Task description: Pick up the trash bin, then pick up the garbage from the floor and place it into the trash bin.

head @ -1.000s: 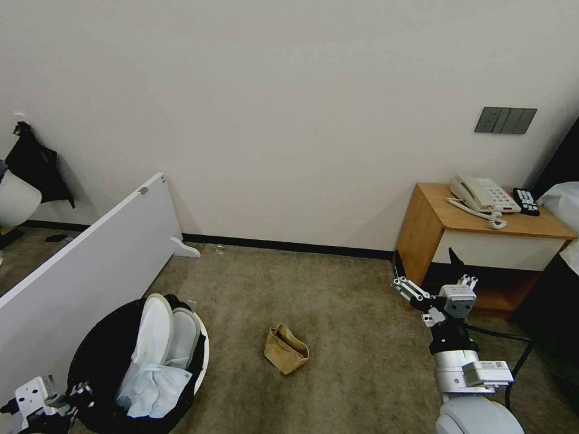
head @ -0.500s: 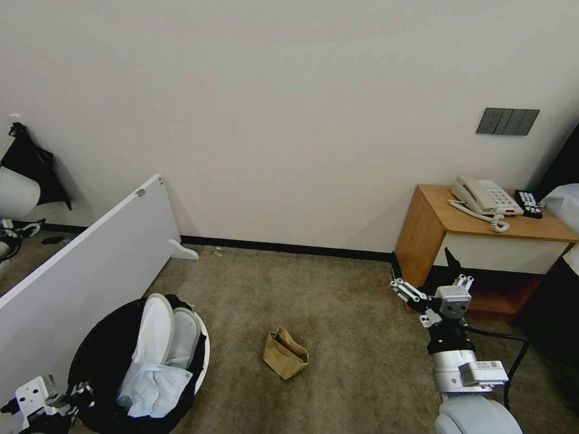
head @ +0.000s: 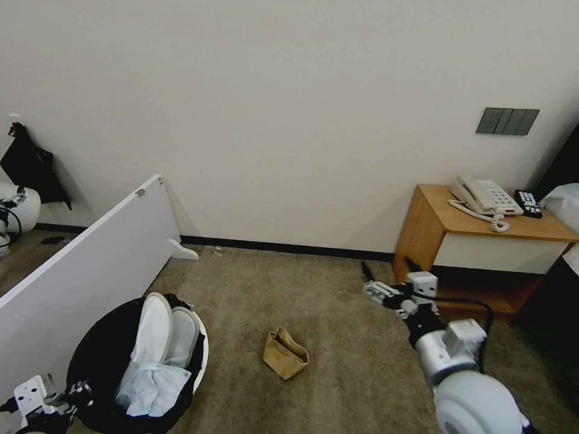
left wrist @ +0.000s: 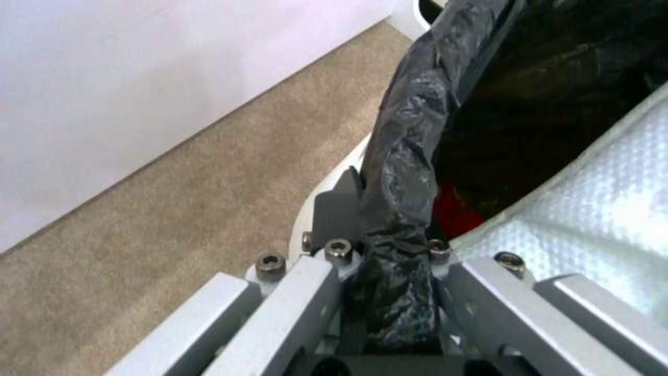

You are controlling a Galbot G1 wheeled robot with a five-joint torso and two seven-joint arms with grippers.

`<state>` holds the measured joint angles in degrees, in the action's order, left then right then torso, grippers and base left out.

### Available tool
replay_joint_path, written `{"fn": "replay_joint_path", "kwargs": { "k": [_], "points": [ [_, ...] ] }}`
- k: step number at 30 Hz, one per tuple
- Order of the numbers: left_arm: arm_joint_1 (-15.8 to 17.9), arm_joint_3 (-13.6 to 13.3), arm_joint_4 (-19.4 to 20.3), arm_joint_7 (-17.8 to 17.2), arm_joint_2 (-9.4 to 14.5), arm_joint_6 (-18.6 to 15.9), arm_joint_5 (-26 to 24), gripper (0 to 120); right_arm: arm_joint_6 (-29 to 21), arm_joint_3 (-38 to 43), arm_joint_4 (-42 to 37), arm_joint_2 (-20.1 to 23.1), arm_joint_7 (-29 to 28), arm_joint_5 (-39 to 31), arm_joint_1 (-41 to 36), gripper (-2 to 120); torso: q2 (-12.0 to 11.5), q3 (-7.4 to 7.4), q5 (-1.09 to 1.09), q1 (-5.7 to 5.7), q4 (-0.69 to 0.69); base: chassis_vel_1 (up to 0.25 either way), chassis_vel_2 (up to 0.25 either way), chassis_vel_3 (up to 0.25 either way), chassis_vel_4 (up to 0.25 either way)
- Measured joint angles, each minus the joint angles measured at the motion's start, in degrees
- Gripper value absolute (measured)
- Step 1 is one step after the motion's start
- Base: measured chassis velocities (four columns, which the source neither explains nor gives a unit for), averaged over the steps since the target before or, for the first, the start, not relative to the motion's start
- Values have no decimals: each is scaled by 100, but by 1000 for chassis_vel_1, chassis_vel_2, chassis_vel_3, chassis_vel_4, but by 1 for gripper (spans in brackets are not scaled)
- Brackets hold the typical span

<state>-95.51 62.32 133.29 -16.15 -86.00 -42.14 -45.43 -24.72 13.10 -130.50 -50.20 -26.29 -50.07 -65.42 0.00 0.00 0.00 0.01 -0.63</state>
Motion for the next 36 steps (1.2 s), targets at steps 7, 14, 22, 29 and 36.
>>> {"fn": "replay_joint_path", "kwargs": {
  "k": [7,14,22,29,36],
  "points": [
    [3,-35,-24,1,-9,0,35,2,-1570,-568,256,91,-477,-2313,1289,100,0,0,0,0,0,0,0,0,0],
    [48,-41,-102,2,-7,0,55,2,-1831,-1627,938,110,-317,-2383,2103,100,0,0,-1,0,-2,0,0,0,0],
    [83,-72,-197,8,-11,0,96,2,-1809,-2355,1729,12,-17,-1728,2228,100,0,0,1,0,-2,0,0,0,0],
    [126,-131,-322,44,-30,0,183,2,-1777,-2630,2527,-168,498,-1250,2352,100,0,0,0,0,-1,0,0,0,0],
    [137,-132,-391,69,-44,0,234,2,-1604,-2871,3254,-384,974,-839,2485,100,0,0,0,0,-2,0,0,0,0]
  ]
}}
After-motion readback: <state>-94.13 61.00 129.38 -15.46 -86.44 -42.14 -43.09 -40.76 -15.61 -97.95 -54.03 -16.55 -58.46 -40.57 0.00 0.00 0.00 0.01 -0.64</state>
